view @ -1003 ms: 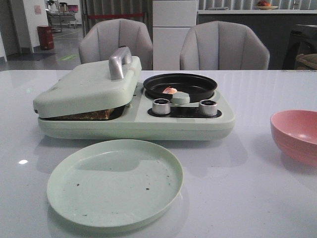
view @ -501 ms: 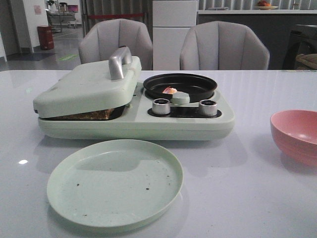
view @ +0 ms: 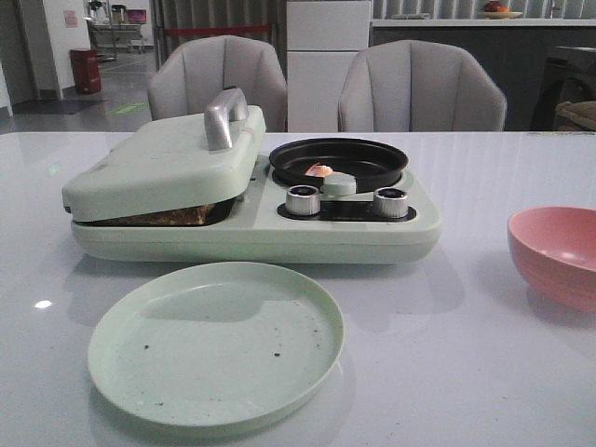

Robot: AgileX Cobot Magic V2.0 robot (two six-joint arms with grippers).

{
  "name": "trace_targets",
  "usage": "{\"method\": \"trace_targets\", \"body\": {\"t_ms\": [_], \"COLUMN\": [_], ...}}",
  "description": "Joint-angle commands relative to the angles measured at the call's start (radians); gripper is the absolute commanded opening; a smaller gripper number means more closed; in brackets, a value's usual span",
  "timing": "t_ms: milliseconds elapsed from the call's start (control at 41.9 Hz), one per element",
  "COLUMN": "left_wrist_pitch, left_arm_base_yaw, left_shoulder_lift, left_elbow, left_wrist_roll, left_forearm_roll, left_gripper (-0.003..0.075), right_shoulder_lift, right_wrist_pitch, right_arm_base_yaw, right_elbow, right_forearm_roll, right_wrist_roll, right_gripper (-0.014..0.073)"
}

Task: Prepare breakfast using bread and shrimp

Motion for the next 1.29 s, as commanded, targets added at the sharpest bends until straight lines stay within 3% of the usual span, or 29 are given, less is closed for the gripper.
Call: {"method": "trace_targets", "body": {"t_ms": [0,263,573,1266], "left_wrist_pitch": [-0.084,-0.084,-0.082,-0.082], "left_arm_base_yaw": [0.001,0.001,0.001,0.001], "left_shoulder_lift": [-0.019,-0.019,-0.019,-0.019], "left_elbow": [0.007,0.007,0.007,0.007], "left_wrist_roll": [-0.007,-0.007,-0.007,-0.007], "left_forearm_roll": [0.000,0.000,0.000,0.000], "left_gripper": [0.0112,0.0112,0.0112,0.0112], "right_shoulder_lift": [-0.054,-0.169,-0.171,-0.171], "right_wrist_pitch": [-0.241,-0.470,-0.563,-0.572], "right_arm_base_yaw": [-0.015,-0.019,-0.023,0.002], "right_elbow": [0.070,0.272,0.268,0.268], "right_forearm_roll": [-0.004,-0.004,0.004,0.026], "right_wrist_roll": [-0.002,-0.002,0.000,0.000], "right_gripper": [0.0048,0.0048,0.0048,0.0048]}}
